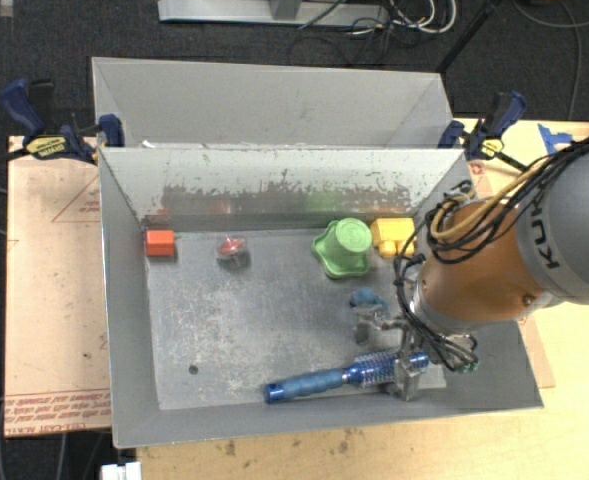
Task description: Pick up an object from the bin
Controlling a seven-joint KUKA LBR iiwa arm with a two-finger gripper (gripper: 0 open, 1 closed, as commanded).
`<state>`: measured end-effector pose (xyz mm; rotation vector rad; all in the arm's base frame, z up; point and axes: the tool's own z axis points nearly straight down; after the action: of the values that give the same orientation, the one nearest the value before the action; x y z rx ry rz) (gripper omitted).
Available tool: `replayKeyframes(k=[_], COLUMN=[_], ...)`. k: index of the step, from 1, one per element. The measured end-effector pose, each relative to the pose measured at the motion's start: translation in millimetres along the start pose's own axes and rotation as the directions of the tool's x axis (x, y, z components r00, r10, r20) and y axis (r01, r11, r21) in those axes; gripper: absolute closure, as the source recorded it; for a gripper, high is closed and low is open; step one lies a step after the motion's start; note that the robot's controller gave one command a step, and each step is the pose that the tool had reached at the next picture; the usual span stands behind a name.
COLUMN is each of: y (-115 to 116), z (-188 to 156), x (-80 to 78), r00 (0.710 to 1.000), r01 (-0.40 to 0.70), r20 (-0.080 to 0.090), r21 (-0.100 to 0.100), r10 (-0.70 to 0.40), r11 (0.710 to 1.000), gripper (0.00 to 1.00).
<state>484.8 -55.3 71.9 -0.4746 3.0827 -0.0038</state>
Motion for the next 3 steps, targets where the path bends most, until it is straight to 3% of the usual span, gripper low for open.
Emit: replayKeyframes(k=[1, 2, 3], y=[25, 33, 44], z=[-29, -28, -1], x=[-6.8, -8.0, -13.5], r00=[0.999, 0.989, 0.964], r01=[0.034, 0.148, 0.266], r20=[-0.016, -0.016, -0.001], r21=[-0.007, -0.009, -0.001], r10=[-0.034, -0.148, -0.266], r11=[0.999, 0.989, 0.964], gripper=[0.00, 0.00, 0.00])
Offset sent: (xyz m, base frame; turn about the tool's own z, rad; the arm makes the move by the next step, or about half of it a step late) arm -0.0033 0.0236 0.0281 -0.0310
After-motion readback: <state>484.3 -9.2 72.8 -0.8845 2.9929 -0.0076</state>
